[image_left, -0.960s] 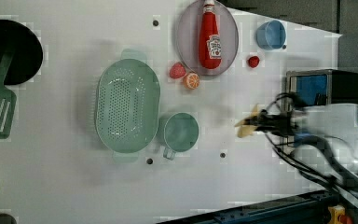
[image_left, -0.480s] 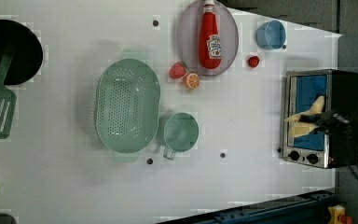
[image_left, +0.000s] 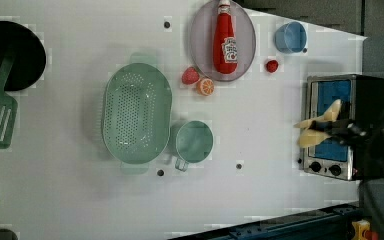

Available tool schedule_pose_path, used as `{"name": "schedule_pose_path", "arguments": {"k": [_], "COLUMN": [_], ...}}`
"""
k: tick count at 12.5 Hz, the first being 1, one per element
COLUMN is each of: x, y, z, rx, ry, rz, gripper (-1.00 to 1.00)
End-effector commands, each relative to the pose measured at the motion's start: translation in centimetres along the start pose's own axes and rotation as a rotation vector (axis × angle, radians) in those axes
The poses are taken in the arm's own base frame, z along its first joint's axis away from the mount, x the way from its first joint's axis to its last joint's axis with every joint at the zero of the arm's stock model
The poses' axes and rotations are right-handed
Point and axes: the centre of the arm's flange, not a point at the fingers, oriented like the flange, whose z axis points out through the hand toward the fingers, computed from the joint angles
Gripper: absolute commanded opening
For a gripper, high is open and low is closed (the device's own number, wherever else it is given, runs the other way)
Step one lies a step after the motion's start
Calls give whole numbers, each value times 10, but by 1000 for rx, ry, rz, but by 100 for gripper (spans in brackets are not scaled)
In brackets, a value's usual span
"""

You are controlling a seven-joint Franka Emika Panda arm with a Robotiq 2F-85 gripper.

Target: Pick Banana and place it in mug.

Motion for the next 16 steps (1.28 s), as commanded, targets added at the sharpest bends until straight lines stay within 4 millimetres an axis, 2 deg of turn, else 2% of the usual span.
{"name": "schedule_pose_path", "arguments": {"k": [1, 3, 6, 9, 11, 12, 14, 16], "x": [-65, -83, -94, -98, -95, -94, -93, -91], "y": [-59, -78, -104, -116, -114, -112, -107, -107], "z": [37, 61, 107, 159, 185, 193, 201, 199], "rx": [-70, -92, -51, -21, -24, -36, -48, -35], "ry": [-53, -83, -126, -169, -193, -203, -210, -202], "rz": [149, 212, 222, 218, 229, 233, 240, 244], "gripper": [-43, -43, -43, -43, -43, -36, 7, 52]}}
